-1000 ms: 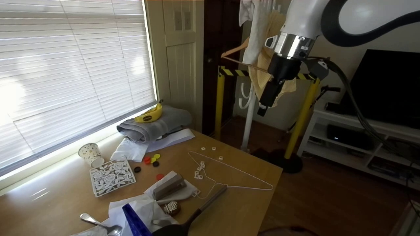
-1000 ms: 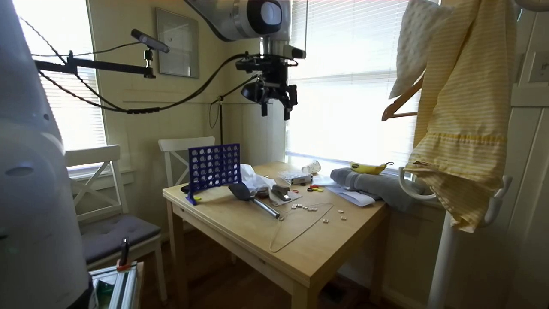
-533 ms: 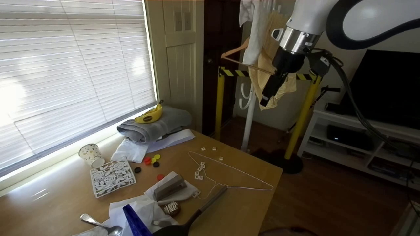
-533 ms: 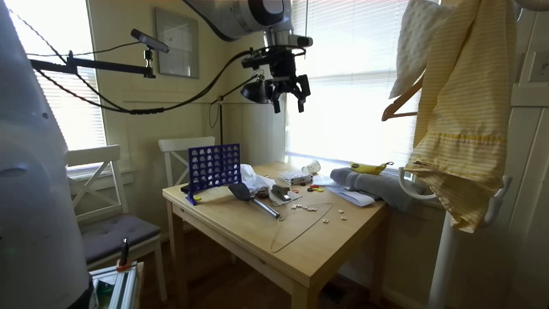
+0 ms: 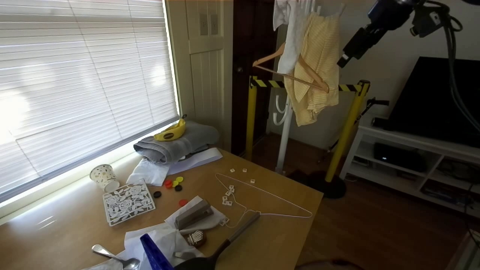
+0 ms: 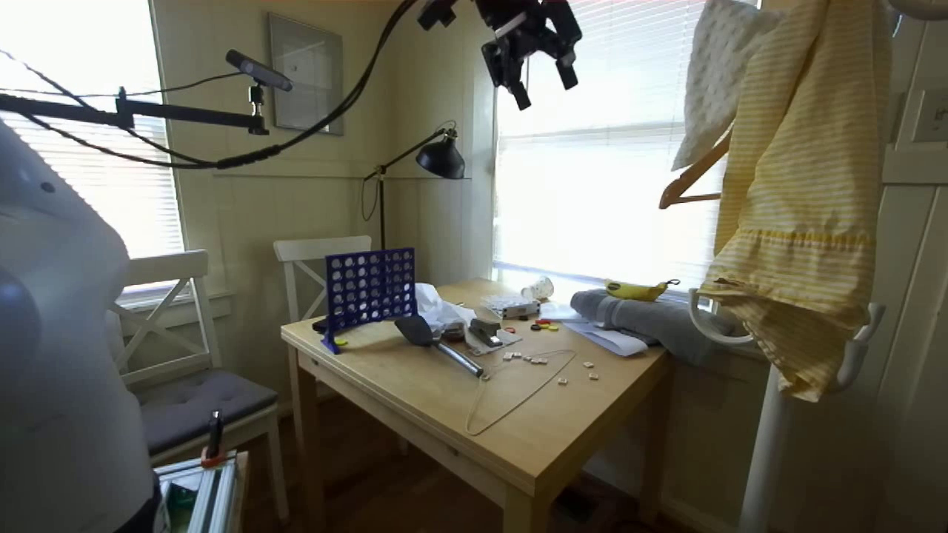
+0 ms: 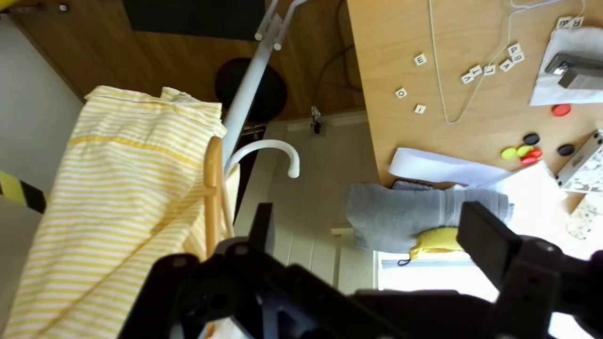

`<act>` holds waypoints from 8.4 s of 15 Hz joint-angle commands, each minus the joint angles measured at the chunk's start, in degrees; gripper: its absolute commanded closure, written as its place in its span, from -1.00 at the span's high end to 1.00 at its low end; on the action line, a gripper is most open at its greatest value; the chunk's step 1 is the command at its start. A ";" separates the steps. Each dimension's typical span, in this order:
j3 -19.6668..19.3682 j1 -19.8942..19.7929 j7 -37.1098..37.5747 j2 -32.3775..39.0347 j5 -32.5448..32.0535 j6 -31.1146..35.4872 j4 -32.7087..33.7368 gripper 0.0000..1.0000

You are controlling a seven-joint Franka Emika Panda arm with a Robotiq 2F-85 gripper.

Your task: Place two clothes hangers on the table

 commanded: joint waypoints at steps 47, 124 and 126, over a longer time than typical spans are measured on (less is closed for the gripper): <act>-12.88 -3.45 -30.47 20.38 22.87 24.25 3.87 0.80; -9.25 6.25 -38.44 6.90 21.33 4.10 -11.07 -0.71; -7.62 5.64 -35.10 7.85 18.40 4.52 -10.84 -0.93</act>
